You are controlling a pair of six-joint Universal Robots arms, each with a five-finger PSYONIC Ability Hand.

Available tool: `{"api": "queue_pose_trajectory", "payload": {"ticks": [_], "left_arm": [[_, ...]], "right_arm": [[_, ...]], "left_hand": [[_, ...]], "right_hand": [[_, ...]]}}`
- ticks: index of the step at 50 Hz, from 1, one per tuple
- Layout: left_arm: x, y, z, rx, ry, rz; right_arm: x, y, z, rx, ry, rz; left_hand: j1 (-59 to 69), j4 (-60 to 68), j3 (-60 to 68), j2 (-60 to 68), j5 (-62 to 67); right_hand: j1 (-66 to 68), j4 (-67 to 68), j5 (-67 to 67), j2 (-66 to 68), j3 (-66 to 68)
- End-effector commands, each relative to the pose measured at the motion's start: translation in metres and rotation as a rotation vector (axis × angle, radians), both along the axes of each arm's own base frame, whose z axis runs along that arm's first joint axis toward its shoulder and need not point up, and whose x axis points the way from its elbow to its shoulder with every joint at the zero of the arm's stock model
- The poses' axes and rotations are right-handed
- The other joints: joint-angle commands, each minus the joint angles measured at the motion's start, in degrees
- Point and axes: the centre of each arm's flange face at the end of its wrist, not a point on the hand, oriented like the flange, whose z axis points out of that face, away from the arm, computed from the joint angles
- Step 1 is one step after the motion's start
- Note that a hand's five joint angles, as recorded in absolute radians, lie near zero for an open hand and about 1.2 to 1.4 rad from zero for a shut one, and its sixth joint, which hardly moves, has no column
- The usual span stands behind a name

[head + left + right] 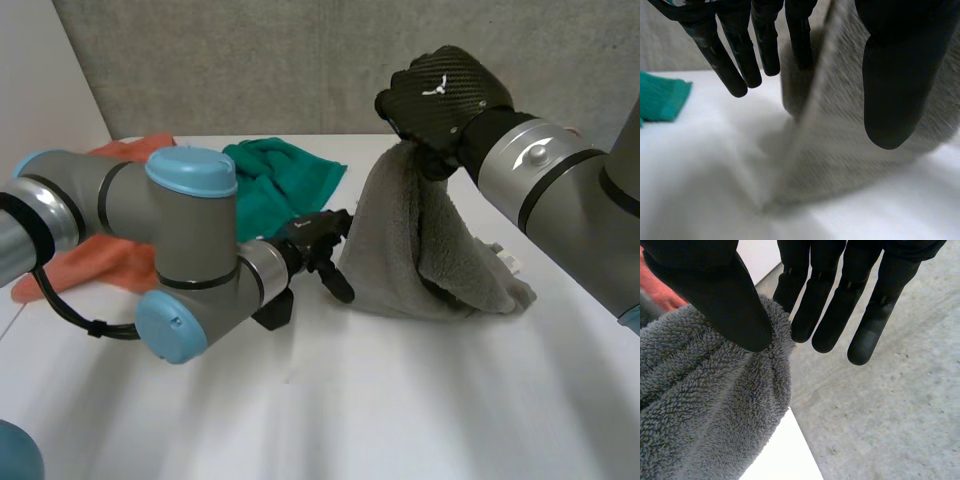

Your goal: Fold the laundry.

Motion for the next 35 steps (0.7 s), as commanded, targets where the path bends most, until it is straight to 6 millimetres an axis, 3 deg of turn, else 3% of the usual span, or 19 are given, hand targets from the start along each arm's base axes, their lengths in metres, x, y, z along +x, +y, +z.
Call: {"api": "queue_pose_trajectory", "payload": {"ticks": [1,4,6,7,8,10,13,14,17,18,21,22,25,26,29,30,32,35], "left_arm": [[0.000,0.002,-0.010,0.038,-0.009,-0.014],[-0.009,0.005,-0.019,0.045,-0.007,-0.046],[-0.016,0.009,-0.025,0.050,-0.004,-0.067],[-0.022,0.011,-0.028,0.052,-0.003,-0.083],[-0.025,0.012,-0.028,0.051,-0.003,-0.088],[-0.024,0.009,-0.024,0.051,-0.018,-0.069],[-0.005,-0.007,-0.003,0.026,-0.040,0.028],[0.015,-0.023,0.021,-0.031,-0.049,0.107],[0.044,-0.041,0.062,-0.160,-0.062,0.189],[0.061,-0.050,0.084,-0.249,-0.083,0.215],[0.080,-0.057,0.109,-0.359,-0.126,0.229],[0.086,-0.056,0.120,-0.412,-0.159,0.212],[0.089,-0.051,0.127,-0.449,-0.198,0.189],[0.090,-0.048,0.126,-0.457,-0.227,0.175],[0.090,-0.044,0.124,-0.461,-0.262,0.158],[0.090,-0.042,0.122,-0.459,-0.288,0.151],[0.091,-0.039,0.120,-0.455,-0.312,0.149],[0.091,-0.033,0.117,-0.442,-0.354,0.147]], "right_arm": [[-0.002,-0.001,0.004,0.001,-0.006,-0.023],[-0.002,0.004,0.006,0.015,-0.019,-0.017],[-0.002,0.005,0.009,0.011,-0.030,-0.015],[-0.003,0.006,0.012,0.010,-0.043,-0.014],[-0.004,0.006,0.013,0.007,-0.045,-0.017],[-0.005,0.002,0.012,0.009,-0.045,-0.023],[-0.014,-0.012,0.005,0.028,-0.022,-0.057],[-0.019,-0.017,0.000,0.047,-0.003,-0.069],[-0.024,-0.018,-0.014,0.100,0.047,-0.069],[-0.026,-0.014,-0.023,0.145,0.085,-0.052],[-0.027,-0.001,-0.041,0.226,0.152,-0.009],[-0.026,0.011,-0.055,0.284,0.201,0.039],[-0.023,0.035,-0.077,0.367,0.277,0.128],[-0.019,0.052,-0.092,0.413,0.329,0.194],[-0.009,0.069,-0.110,0.427,0.379,0.268],[-0.003,0.070,-0.119,0.425,0.383,0.273],[0.002,0.066,-0.121,0.420,0.359,0.245],[0.005,0.043,-0.110,0.422,0.230,0.118]], "left_hand": [[4.22,3.77,4.05,4.22,3.76],[6.88,6.43,6.72,6.89,6.42],[19.96,19.51,19.80,19.97,19.50],[40.35,39.90,40.18,40.35,39.89],[51.71,51.26,51.54,51.71,51.25],[54.83,54.38,54.67,54.84,54.37],[54.83,54.38,54.67,54.84,54.37],[54.83,54.38,54.67,54.84,54.37],[54.83,54.38,54.67,54.84,54.37],[54.83,54.38,54.67,54.84,54.37],[54.83,54.38,54.67,54.84,54.37],[54.83,54.38,54.67,54.84,54.37],[54.83,54.38,54.67,54.84,54.37],[54.83,54.38,54.67,54.84,54.37],[54.83,54.38,54.67,54.84,54.37],[54.83,54.38,54.67,54.84,54.37],[54.83,54.38,54.67,54.84,54.37],[54.83,54.38,54.67,54.84,54.37]], "right_hand": [[17.48,11.69,13.87,12.60,12.07],[17.48,11.69,13.87,12.60,12.07],[17.48,11.69,13.87,12.60,12.07],[17.48,11.69,13.87,12.60,12.07],[17.48,11.69,13.87,12.60,12.07],[17.48,11.69,13.87,12.60,12.07],[17.48,11.69,13.87,12.60,12.07],[17.48,11.69,13.87,12.60,12.07],[17.48,11.69,13.87,12.60,12.07],[17.48,11.69,13.87,12.60,12.07],[17.48,11.69,13.87,12.60,12.07],[17.48,11.69,13.87,12.60,12.07],[17.48,11.69,13.87,12.60,12.07],[17.48,11.69,13.87,12.60,12.07],[17.48,11.69,13.87,12.60,12.07],[-9.85,-15.64,-13.47,-14.74,-15.27],[-39.77,-45.56,-43.38,-44.65,-45.18],[-47.30,-53.09,-50.91,-52.18,-52.71]]}}
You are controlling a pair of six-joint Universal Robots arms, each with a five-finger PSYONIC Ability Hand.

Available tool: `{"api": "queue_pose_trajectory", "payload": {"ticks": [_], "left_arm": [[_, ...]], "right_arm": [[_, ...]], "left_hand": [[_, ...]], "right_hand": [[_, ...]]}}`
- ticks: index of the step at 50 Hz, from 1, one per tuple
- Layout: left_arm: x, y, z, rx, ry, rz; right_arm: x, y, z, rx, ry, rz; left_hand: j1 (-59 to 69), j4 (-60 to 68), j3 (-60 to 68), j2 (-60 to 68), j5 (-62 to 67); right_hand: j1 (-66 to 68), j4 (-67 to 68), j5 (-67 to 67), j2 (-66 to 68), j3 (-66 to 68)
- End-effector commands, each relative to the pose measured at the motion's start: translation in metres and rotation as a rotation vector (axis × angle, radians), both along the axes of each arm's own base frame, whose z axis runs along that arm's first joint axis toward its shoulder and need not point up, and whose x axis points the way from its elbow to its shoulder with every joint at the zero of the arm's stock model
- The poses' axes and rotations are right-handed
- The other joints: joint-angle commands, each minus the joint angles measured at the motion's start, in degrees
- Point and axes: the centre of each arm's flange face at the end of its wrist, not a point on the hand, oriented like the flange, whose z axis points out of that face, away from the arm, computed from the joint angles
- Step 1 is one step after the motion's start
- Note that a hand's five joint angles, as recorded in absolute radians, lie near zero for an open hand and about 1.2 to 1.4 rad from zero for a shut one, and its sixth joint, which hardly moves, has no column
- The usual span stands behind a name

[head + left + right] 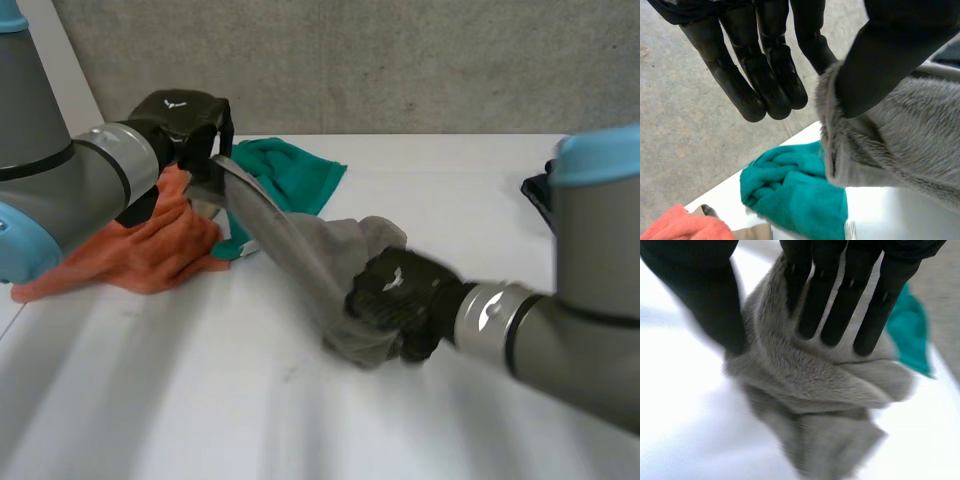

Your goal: Fold the laundry.

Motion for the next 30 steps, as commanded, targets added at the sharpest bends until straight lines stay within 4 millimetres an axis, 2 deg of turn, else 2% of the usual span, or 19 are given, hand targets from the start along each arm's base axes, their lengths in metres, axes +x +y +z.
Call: {"api": "queue_pose_trajectory", "payload": {"ticks": [1,4,6,9,11,14,19,25,30], "left_arm": [[-0.002,0.014,-0.012,0.041,-0.095,0.000],[0.001,0.021,-0.009,0.037,-0.107,0.010],[0.004,0.027,0.001,0.007,-0.102,0.011],[0.006,0.034,0.014,-0.033,-0.088,0.006],[0.008,0.042,0.025,-0.065,-0.078,-0.006],[0.008,0.052,0.034,-0.090,-0.069,-0.029],[0.006,0.063,0.038,-0.099,-0.070,-0.051],[0.008,0.064,0.033,-0.094,-0.089,-0.044],[0.011,0.056,0.027,-0.080,-0.105,-0.025]], "right_arm": [[0.014,-0.022,0.002,-0.005,-0.134,-0.171],[0.005,-0.048,0.027,0.016,-0.279,-0.315],[-0.003,-0.061,0.045,0.019,-0.357,-0.368],[-0.010,-0.069,0.049,0.024,-0.349,-0.375],[-0.012,-0.075,0.040,0.042,-0.298,-0.340],[-0.005,-0.078,0.027,0.013,-0.220,-0.214],[0.009,-0.088,0.007,-0.116,-0.100,-0.033],[0.020,-0.093,-0.029,-0.092,0.035,0.042],[0.021,-0.102,-0.053,-0.059,0.067,0.038]], "left_hand": [[13.52,11.70,12.32,11.68,13.35],[13.52,11.70,12.32,11.68,13.35],[13.52,11.70,12.32,11.68,13.35],[13.52,11.70,12.32,11.68,13.35],[13.52,11.70,12.32,11.68,13.35],[13.52,11.70,12.32,11.68,13.35],[13.52,11.70,12.32,11.68,13.35],[13.52,11.70,12.32,11.68,13.35],[13.52,11.70,12.32,11.68,13.35]], "right_hand": [[-27.45,-26.97,-26.11,-24.40,-26.55],[-26.61,-26.13,-25.27,-23.56,-25.71],[-25.10,-24.62,-23.76,-22.05,-24.20],[-24.42,-23.94,-23.08,-21.37,-23.52],[-22.25,-21.77,-20.91,-19.19,-21.35],[-19.21,-18.73,-17.87,-16.16,-18.31],[-17.02,-16.54,-15.68,-13.97,-16.12],[-13.33,-12.85,-11.99,-10.28,-12.43],[3.97,4.45,5.31,7.02,4.87]]}}
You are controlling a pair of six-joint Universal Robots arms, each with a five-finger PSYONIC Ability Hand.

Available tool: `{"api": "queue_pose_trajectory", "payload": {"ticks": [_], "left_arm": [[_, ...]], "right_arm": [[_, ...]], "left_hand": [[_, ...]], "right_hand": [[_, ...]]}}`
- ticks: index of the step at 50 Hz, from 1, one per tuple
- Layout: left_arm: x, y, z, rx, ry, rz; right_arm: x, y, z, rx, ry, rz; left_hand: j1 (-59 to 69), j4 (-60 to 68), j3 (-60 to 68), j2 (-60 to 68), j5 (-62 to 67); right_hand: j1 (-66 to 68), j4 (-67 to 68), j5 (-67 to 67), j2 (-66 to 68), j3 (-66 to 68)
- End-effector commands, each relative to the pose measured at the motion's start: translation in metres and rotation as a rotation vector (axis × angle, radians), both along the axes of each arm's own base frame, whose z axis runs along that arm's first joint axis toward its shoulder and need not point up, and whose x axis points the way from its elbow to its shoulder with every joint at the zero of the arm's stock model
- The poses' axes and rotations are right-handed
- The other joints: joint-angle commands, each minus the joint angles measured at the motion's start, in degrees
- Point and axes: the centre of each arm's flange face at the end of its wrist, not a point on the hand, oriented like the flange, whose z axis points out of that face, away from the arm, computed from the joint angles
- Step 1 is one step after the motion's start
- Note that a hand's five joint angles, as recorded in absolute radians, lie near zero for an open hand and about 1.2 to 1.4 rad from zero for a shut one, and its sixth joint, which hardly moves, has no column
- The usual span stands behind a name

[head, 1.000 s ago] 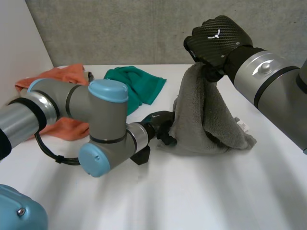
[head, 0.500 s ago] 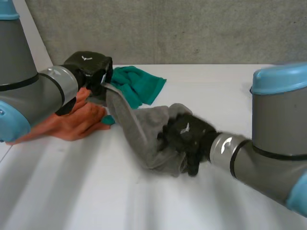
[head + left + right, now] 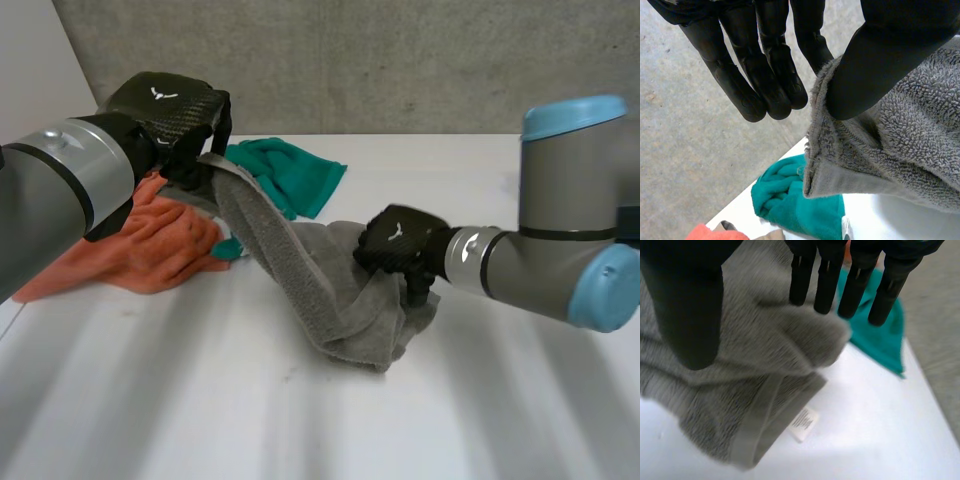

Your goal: Fold the laundry.

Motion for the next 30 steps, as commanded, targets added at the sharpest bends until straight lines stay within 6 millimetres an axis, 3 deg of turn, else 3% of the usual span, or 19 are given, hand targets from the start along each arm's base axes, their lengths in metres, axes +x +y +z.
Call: {"api": "queue_pose_trajectory", "payload": {"ticks": [1,3,6,10,11,12,14,15,16,18,19,20,23,25,29,30], "left_arm": [[0.003,-0.010,-0.010,0.023,-0.022,0.025],[0.004,-0.012,-0.011,0.025,-0.021,0.027],[0.003,-0.018,-0.016,0.031,-0.026,0.035],[0.001,-0.031,-0.010,-0.013,-0.007,0.045],[0.001,-0.038,-0.001,-0.058,0.011,0.059],[0.002,-0.043,0.007,-0.094,0.027,0.070],[0.004,-0.054,0.029,-0.193,0.076,0.102],[0.007,-0.063,0.056,-0.314,0.134,0.141],[0.010,-0.067,0.070,-0.376,0.165,0.164],[0.016,-0.072,0.097,-0.494,0.234,0.210],[0.019,-0.070,0.120,-0.582,0.295,0.229],[0.021,-0.068,0.130,-0.622,0.323,0.237],[0.020,-0.062,0.148,-0.697,0.375,0.230],[0.016,-0.061,0.146,-0.686,0.368,0.215],[0.008,-0.064,0.122,-0.609,0.316,0.181],[0.006,-0.068,0.106,-0.567,0.290,0.171]], "right_arm": [[0.004,-0.010,-0.035,0.047,0.048,-0.005],[0.007,-0.014,-0.042,0.055,0.021,-0.021],[0.012,-0.019,-0.055,0.086,-0.048,-0.066],[0.015,-0.038,-0.048,0.044,-0.162,-0.141],[0.016,-0.047,-0.039,0.005,-0.197,-0.170],[0.012,-0.069,-0.013,-0.094,-0.279,-0.258],[0.001,-0.094,0.023,-0.203,-0.380,-0.380],[-0.007,-0.104,0.042,-0.258,-0.436,-0.445],[-0.021,-0.119,0.082,-0.360,-0.549,-0.553],[-0.035,-0.127,0.118,-0.442,-0.665,-0.632],[-0.046,-0.128,0.149,-0.509,-0.749,-0.666],[-0.050,-0.127,0.161,-0.532,-0.780,-0.666],[-0.057,-0.116,0.188,-0.558,-0.836,-0.647],[-0.057,-0.111,0.190,-0.544,-0.837,-0.630],[-0.055,-0.099,0.177,-0.474,-0.785,-0.587],[-0.053,-0.094,0.167,-0.437,-0.758,-0.568]], "left_hand": [[13.52,11.68,12.20,11.68,13.35],[13.52,11.68,12.20,11.68,13.35],[13.52,11.68,12.20,11.68,13.35],[13.52,11.68,12.20,11.68,13.35],[13.52,11.68,12.20,11.68,13.35],[13.52,11.68,12.20,11.68,13.35],[13.52,11.68,12.20,11.68,13.35],[13.52,11.68,12.20,11.68,13.35],[13.52,11.68,12.20,11.68,13.35],[13.52,11.68,12.20,11.68,13.35],[13.52,11.68,12.20,11.68,13.35],[13.52,11.68,12.20,11.68,13.35],[13.52,11.68,12.20,11.68,13.35],[13.52,11.68,12.20,11.68,13.35],[13.52,11.68,12.20,11.68,13.35],[13.52,11.68,12.20,11.68,13.35]], "right_hand": [[18.12,18.53,18.20,18.45,18.54],[23.99,24.40,24.08,24.32,24.42],[49.36,49.77,49.45,49.69,49.79],[49.45,49.86,49.53,49.78,49.87],[49.45,49.86,49.53,49.78,49.87],[49.45,49.86,49.53,49.78,49.87],[49.45,49.86,49.53,49.78,49.87],[49.45,49.86,49.53,49.78,49.87],[49.45,49.86,49.53,49.78,49.87],[49.45,49.86,49.53,49.78,49.87],[49.45,49.86,49.53,49.78,49.87],[49.45,49.86,49.53,49.78,49.87],[49.45,49.86,49.53,49.78,49.87],[49.45,49.86,49.53,49.78,49.87],[49.45,49.86,49.53,49.78,49.87],[49.45,49.86,49.53,49.78,49.87]]}}
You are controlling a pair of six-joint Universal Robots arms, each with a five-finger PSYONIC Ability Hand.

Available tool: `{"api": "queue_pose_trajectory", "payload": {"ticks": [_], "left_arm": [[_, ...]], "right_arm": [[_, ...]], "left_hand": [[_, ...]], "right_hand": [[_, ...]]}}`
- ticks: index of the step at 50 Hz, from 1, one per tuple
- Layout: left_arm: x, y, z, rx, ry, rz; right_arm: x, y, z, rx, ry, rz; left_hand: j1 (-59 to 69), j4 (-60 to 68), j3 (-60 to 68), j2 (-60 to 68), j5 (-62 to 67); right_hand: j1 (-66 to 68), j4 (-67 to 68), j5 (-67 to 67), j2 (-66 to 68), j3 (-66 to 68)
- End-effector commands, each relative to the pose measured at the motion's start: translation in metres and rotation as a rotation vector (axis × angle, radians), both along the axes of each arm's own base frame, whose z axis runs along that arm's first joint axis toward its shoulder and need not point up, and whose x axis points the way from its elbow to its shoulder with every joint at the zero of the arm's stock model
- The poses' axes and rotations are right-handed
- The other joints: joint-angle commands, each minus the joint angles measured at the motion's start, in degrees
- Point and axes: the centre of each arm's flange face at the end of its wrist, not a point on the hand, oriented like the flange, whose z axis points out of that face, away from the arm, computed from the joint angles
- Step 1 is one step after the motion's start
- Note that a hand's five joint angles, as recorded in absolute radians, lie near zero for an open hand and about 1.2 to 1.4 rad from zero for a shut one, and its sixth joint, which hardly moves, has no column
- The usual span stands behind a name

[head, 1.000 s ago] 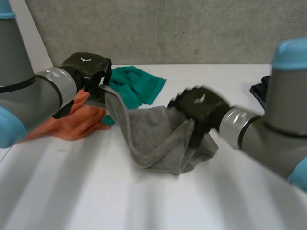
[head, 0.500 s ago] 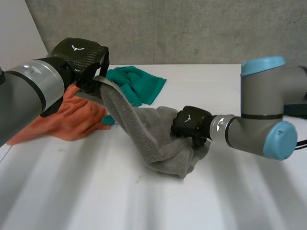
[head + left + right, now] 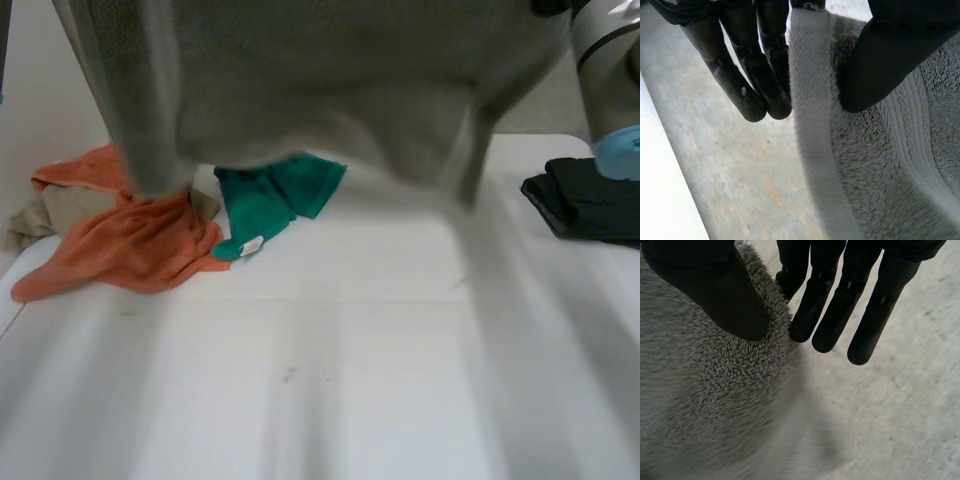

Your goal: Fold the laundry.

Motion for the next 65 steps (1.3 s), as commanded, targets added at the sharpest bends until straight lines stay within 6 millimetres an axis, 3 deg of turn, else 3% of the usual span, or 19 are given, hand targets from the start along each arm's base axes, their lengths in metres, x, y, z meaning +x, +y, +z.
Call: {"api": "queue_pose_trajectory", "payload": {"ticks": [1,3,4,7,8,11,12,15,16,20,23,27,30,34,41,52,65], "left_arm": [[-0.013,-0.005,-0.043,0.124,-0.081,-0.053],[-0.015,-0.008,-0.061,0.173,-0.107,-0.061],[-0.017,-0.012,-0.080,0.222,-0.135,-0.068],[-0.016,-0.015,-0.107,0.298,-0.171,-0.070],[-0.016,-0.017,-0.127,0.353,-0.194,-0.070],[-0.014,-0.017,-0.161,0.447,-0.228,-0.068],[-0.013,-0.016,-0.184,0.511,-0.251,-0.068],[-0.011,-0.013,-0.216,0.600,-0.287,-0.069],[-0.010,-0.011,-0.235,0.644,-0.309,-0.072],[-0.009,-0.006,-0.267,0.698,-0.352,-0.083],[-0.007,-0.007,-0.274,0.698,-0.359,-0.080],[-0.004,-0.007,-0.263,0.674,-0.347,-0.075],[-0.003,-0.003,-0.249,0.646,-0.333,-0.076],[-0.002,0.000,-0.240,0.629,-0.315,-0.078],[-0.002,0.000,-0.237,0.630,-0.293,-0.087],[-0.001,0.000,-0.239,0.639,-0.290,-0.096],[0.001,-0.001,-0.239,0.646,-0.293,-0.101]], "right_arm": [[0.004,0.024,-0.024,0.111,0.080,0.117],[0.005,0.029,-0.037,0.155,0.105,0.141],[0.005,0.033,-0.053,0.209,0.132,0.160],[0.004,0.041,-0.083,0.307,0.184,0.179],[0.003,0.047,-0.104,0.375,0.226,0.188],[-0.001,0.056,-0.137,0.474,0.286,0.190],[-0.005,0.062,-0.161,0.542,0.330,0.194],[-0.010,0.072,-0.197,0.639,0.387,0.198],[-0.012,0.078,-0.218,0.694,0.422,0.203],[-0.015,0.090,-0.249,0.765,0.487,0.224],[-0.015,0.090,-0.249,0.762,0.493,0.226],[-0.013,0.090,-0.234,0.740,0.437,0.226],[-0.013,0.088,-0.209,0.691,0.378,0.217],[-0.018,0.084,-0.182,0.646,0.306,0.210],[-0.027,0.061,-0.177,0.640,0.349,0.236],[-0.032,0.026,-0.186,0.601,0.775,0.320],[-0.032,-0.010,-0.211,0.614,0.783,0.224]], "left_hand": [[13.52,11.44,11.95,11.41,13.35],[13.52,11.44,11.95,11.41,13.35],[13.52,11.44,11.95,11.41,13.35],[13.52,11.44,11.95,11.41,13.35],[13.52,11.44,11.95,11.41,13.35],[13.52,11.44,11.95,11.41,13.35],[13.52,11.44,11.95,11.41,13.35],[13.52,11.44,11.95,11.41,13.35],[13.52,11.44,11.95,11.41,13.35],[13.52,11.44,11.95,11.41,13.35],[13.52,11.44,11.95,11.41,13.35],[13.52,11.44,11.95,11.41,13.35],[13.52,11.44,11.95,11.41,13.35],[13.52,11.44,11.95,11.41,13.35],[13.52,11.44,11.95,11.41,13.35],[13.52,11.44,11.95,11.41,13.35],[13.52,11.44,11.95,11.41,13.35]], "right_hand": [[16.09,11.58,13.23,12.76,12.13],[16.09,11.58,13.23,12.76,12.13],[16.09,11.58,13.23,12.76,12.13],[16.09,11.58,13.23,12.76,12.13],[16.09,11.58,13.23,12.76,12.13],[16.09,11.58,13.23,12.76,12.13],[16.09,11.58,13.23,12.76,12.13],[16.09,11.58,13.23,12.76,12.13],[16.09,11.58,13.23,12.76,12.13],[16.09,11.58,13.23,12.76,12.13],[16.09,11.58,13.23,12.76,12.13],[-24.70,-29.22,-27.56,-28.03,-28.67],[-35.86,-40.38,-38.72,-39.19,-39.83],[-36.24,-40.76,-39.11,-39.57,-40.21],[-33.90,-38.42,-36.76,-37.23,-37.87],[-30.69,-35.21,-33.55,-34.02,-34.66],[-31.37,-35.89,-34.23,-34.70,-35.34]]}}
